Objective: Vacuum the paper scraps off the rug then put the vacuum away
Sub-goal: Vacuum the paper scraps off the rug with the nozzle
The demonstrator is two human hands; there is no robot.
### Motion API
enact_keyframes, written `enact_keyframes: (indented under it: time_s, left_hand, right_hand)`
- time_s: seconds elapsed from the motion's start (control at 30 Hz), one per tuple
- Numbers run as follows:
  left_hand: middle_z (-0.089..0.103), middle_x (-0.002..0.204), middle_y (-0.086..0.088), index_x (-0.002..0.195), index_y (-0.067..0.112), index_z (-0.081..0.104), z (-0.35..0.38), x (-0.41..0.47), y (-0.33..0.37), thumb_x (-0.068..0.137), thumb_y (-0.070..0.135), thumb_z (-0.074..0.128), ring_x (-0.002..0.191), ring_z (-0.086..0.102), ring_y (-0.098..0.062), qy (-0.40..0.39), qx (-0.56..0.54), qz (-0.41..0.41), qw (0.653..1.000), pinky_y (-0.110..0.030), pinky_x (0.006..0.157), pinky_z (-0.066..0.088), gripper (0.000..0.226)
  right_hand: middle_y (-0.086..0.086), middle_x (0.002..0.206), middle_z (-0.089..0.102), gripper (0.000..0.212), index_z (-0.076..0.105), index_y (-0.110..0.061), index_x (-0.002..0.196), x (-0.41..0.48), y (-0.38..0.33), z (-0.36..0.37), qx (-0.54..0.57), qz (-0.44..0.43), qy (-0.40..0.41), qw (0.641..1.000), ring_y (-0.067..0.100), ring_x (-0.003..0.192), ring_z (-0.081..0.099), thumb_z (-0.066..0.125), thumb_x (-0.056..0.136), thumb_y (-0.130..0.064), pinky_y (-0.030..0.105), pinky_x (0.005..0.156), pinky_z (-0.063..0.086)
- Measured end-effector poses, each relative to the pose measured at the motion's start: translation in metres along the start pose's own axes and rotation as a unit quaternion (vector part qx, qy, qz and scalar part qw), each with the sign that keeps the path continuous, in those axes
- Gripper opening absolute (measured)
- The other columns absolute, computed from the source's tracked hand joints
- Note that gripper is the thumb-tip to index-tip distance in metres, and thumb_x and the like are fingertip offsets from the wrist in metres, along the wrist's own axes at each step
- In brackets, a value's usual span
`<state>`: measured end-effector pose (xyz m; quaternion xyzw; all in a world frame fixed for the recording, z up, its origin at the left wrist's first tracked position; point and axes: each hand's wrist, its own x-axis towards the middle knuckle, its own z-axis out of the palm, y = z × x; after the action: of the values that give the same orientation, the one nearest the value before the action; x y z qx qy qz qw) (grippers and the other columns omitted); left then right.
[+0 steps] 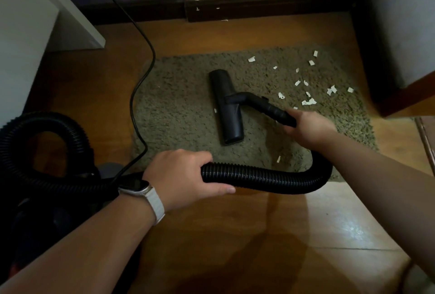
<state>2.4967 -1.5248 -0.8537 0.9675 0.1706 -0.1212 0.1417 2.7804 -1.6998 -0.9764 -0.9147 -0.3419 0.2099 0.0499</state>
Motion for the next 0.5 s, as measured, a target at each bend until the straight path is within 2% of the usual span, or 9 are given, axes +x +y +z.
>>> enact_keyframes:
  time_s: [0.17,0.27,0.4,0.5]
  left_hand:
    - [0.054,0.059,0.014,0.077,0.032,0.056,0.003,0.003,0.002,0.06,0.1,0.027,0.056,0.052,0.002,0.005,-0.001,0.004,1.0,-0.021,0.052,0.043,0.075]
    - [0.055,0.061,0.014,0.079,0.033,0.056,0.003,0.003,0.002,0.06,0.1,0.028,0.058,0.053,0.001,-0.001,0.001,0.005,1.0,-0.024,0.056,0.047,0.075]
    - [0.053,0.058,0.014,0.075,0.032,0.054,0.004,0.002,0.003,0.061,0.099,0.029,0.055,0.051,0.001,0.002,0.008,0.012,1.0,-0.022,0.052,0.044,0.073]
    - [0.053,0.058,0.014,0.076,0.032,0.055,0.002,0.001,0.002,0.061,0.1,0.027,0.054,0.051,0.002,0.001,0.01,0.009,1.0,-0.023,0.053,0.047,0.075]
  right_hand:
    - [-0.007,0.075,0.058,0.016,0.053,-0.036,0.105,-0.009,0.018,0.006,0.019,0.036,0.012,0.999,0.018,0.066,0.059,0.057,0.091,-0.043,0.027,0.051,0.041]
    - [-0.009,0.074,0.055,0.02,0.052,-0.038,0.11,-0.011,0.014,0.011,0.023,0.036,0.021,0.999,0.022,0.068,0.057,0.056,0.091,-0.046,0.029,0.054,0.042]
    - [-0.013,0.071,0.051,0.026,0.052,-0.039,0.117,-0.01,0.002,0.014,0.038,0.02,0.037,0.998,0.014,0.06,0.052,0.056,0.093,-0.048,0.024,0.048,0.035]
    - [-0.009,0.076,0.056,0.027,0.053,-0.036,0.117,-0.006,-0.009,0.013,0.03,0.008,0.021,0.999,0.019,0.067,0.057,0.057,0.093,-0.047,0.025,0.049,0.034]
